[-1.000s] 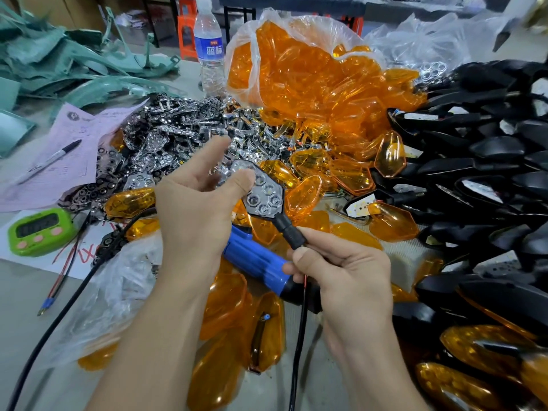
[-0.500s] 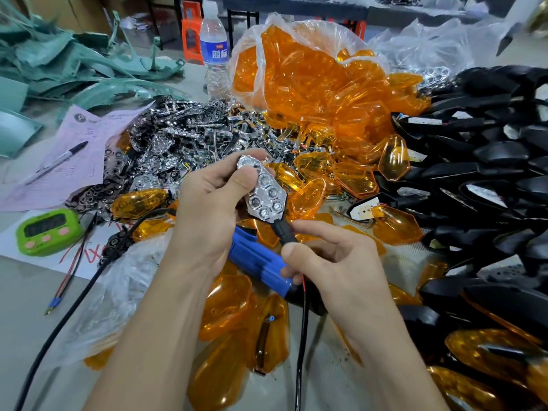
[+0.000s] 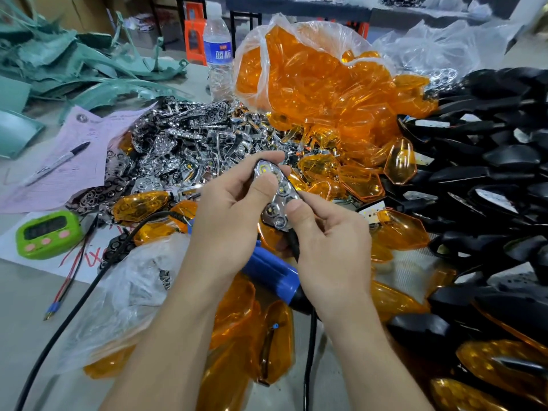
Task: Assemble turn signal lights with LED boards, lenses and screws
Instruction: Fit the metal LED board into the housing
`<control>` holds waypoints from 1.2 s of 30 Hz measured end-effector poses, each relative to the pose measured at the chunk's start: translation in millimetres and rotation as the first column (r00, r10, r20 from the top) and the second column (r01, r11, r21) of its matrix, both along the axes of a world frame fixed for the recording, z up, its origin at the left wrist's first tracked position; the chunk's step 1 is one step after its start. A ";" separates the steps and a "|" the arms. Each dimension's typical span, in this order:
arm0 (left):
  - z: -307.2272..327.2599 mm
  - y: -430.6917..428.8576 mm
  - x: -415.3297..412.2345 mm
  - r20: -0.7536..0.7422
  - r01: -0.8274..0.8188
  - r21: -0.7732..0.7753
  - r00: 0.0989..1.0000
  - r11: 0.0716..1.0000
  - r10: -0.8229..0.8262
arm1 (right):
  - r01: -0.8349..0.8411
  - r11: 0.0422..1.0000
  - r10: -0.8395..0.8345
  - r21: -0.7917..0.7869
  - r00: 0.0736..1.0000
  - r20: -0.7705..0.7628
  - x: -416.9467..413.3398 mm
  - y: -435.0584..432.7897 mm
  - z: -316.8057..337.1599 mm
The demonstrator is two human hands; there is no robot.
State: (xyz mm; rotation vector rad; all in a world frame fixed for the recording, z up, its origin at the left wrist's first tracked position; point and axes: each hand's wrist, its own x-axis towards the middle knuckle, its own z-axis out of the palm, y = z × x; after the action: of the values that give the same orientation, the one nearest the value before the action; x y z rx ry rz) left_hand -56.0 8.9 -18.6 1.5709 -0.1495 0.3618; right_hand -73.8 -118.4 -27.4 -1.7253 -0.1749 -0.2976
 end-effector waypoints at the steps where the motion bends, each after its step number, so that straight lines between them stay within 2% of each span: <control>1: -0.3 -1.2 -0.3 -0.018 0.016 -0.031 1.000 0.999 -0.017 | 0.024 1.000 -0.024 0.000 1.000 0.019 -0.5 0.1 -2.1; 4: -1.6 -2.5 -0.7 -0.038 0.043 -0.116 0.998 0.992 -0.047 | 0.040 0.999 -0.040 0.032 0.999 0.004 -2.2 -1.4 -7.1; 10: -1.1 -3.0 -2.2 -0.009 0.006 -0.124 1.000 0.992 -0.007 | -0.066 0.984 0.083 0.166 0.992 -0.096 1.7 -7.2 -10.1; 13: -0.9 -4.5 -0.4 -0.075 0.025 -0.142 0.997 0.990 -0.036 | -0.122 0.969 0.153 0.214 0.979 -0.136 3.2 -8.4 -9.6; 15: -0.8 -7.5 -0.4 -0.137 0.045 -0.178 0.988 0.983 -0.071 | -0.097 0.961 0.135 0.257 0.982 -0.133 3.2 -8.3 -10.7; 19: -1.2 -5.0 -2.0 -0.235 0.098 -0.284 0.957 0.954 -0.169 | -0.062 0.969 0.092 0.240 0.989 -0.116 0.4 -9.1 -10.7; 25: -0.5 -2.9 -0.4 -0.129 0.012 -0.097 0.991 0.995 -0.025 | -0.130 0.986 0.143 0.108 0.981 -0.131 -3.9 -14.6 -11.2; 30: -5.0 -3.3 -1.6 -0.077 0.017 -0.044 0.997 0.999 -0.020 | -0.115 0.976 0.137 0.185 0.985 -0.108 -3.4 -14.0 -10.9; 33: -4.9 -5.5 -0.9 -0.140 0.090 -0.114 0.985 0.989 -0.106 | -0.092 0.965 0.122 0.244 0.986 -0.113 -0.3 -16.5 -11.2; 36: -3.8 -8.2 0.8 -0.266 0.139 -0.254 0.941 0.957 -0.207 | -0.066 0.954 0.113 0.293 0.983 -0.144 2.9 -19.8 -11.6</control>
State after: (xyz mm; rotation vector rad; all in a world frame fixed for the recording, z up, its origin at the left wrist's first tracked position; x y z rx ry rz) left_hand -55.2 0.6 -22.5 1.3496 -0.0170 0.0048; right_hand -70.9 -138.2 -38.9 -1.4405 -0.0874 -0.1099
